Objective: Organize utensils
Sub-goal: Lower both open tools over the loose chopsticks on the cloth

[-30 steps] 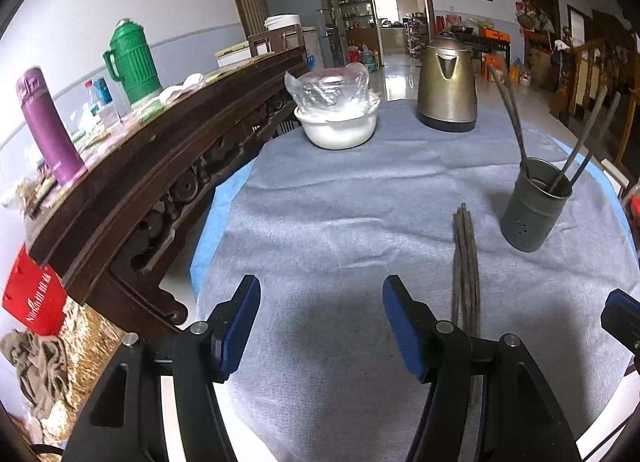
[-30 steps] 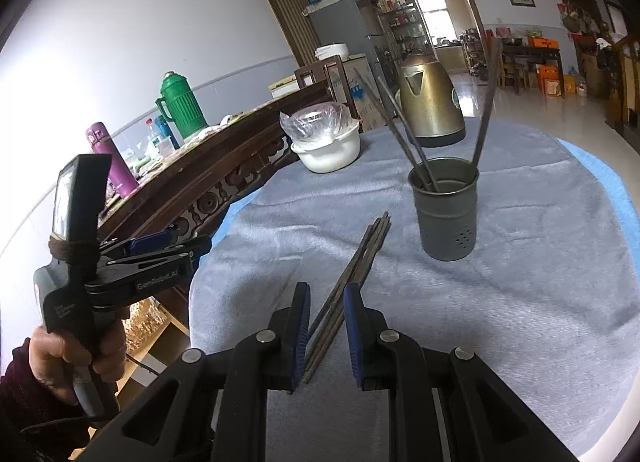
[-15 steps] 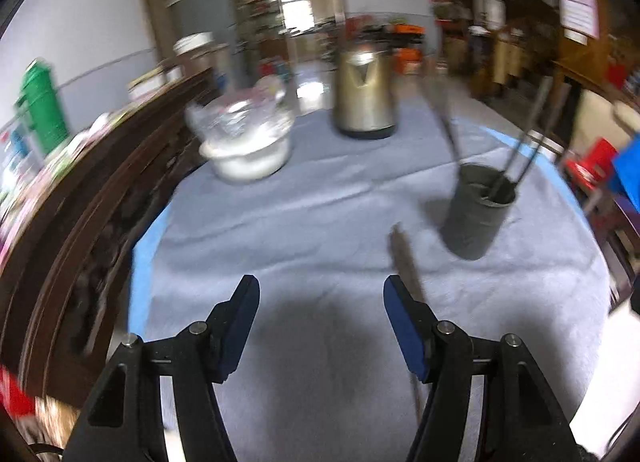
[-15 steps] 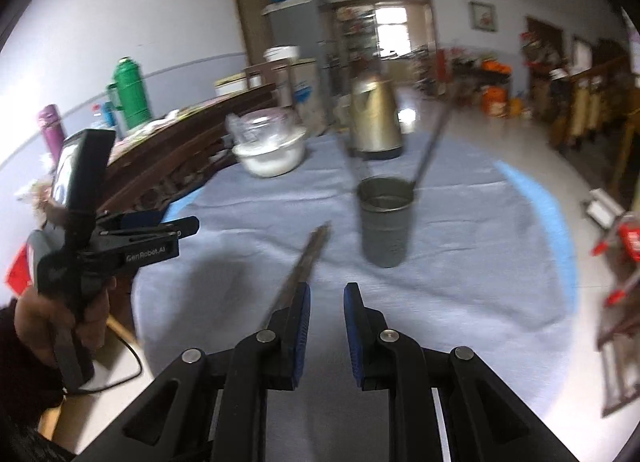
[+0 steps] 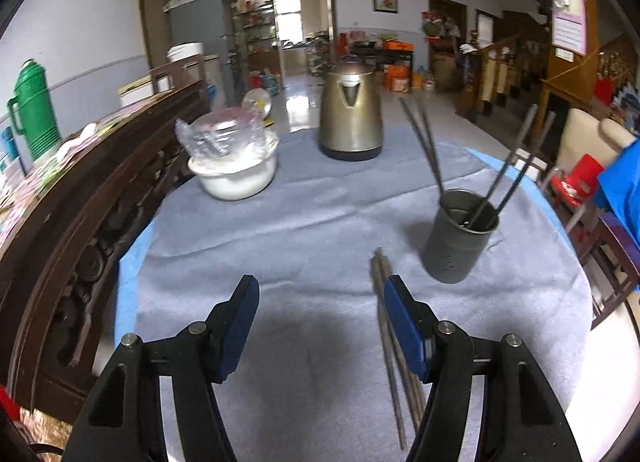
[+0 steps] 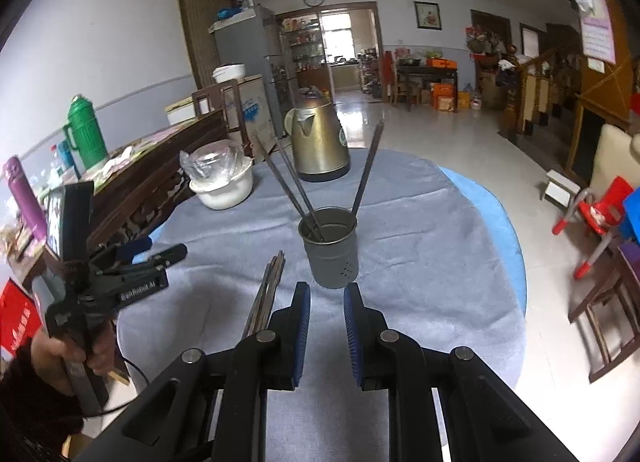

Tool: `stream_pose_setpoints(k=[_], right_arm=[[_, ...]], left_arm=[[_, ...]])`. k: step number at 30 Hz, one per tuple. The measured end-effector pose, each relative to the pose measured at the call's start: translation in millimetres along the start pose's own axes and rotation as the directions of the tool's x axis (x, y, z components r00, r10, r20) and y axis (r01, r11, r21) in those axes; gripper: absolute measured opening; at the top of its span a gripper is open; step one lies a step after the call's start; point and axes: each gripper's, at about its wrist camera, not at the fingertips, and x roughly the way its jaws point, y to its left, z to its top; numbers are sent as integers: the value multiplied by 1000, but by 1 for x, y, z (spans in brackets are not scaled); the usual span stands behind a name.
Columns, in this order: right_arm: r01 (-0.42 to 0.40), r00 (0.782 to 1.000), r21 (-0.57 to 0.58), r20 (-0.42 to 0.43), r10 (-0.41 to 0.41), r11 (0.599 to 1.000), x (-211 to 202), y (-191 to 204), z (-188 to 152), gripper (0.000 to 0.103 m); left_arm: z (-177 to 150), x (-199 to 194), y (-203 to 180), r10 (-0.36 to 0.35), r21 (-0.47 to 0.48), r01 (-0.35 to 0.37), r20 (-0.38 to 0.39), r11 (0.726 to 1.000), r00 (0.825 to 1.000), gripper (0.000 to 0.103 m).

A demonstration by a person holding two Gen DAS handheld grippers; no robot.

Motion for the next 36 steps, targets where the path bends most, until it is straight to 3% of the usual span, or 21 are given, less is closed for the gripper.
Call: stream_pose_setpoints(k=[4,14,19,23,27,31,34,35,36], right_arm=[[-9,1000,15,18,9,1000,-9,-13,-9,20],[-13,997,39,80,9,999,-39,-51,-24,20],[-64,995,66,80,59,996,-34,-61,-28,20],[-137,990,80,38,135,987,-13,-55,-29,20],[-208,978,80,10,208,975,12,-39,-26,20],[-259,963,95,-52,265,961,46,-19,-17,20],[-294,948,125,-91,306,947,74,-3,-9,20],[-302,943,131,-107,316,944,84,2,-7,26],[-301,939,137,-132,318,944,97,9,-7,42]], left_arm=[[3,-8,-10,26,17,-26,3,1000,1000,66],[16,-27,-51,-17,38,17,8,999,1000,66],[14,-40,-50,-13,14,13,28,1000,1000,66],[-4,-51,-32,14,-10,-14,29,1000,999,67],[-26,-54,2,90,-40,-89,12,995,996,68],[-48,-44,44,137,-103,-141,-45,985,990,69],[-63,-34,71,131,-162,-144,-87,976,987,69],[-67,-31,77,124,-175,-140,-101,975,987,69],[-71,-26,81,112,-185,-132,-113,974,987,69]])
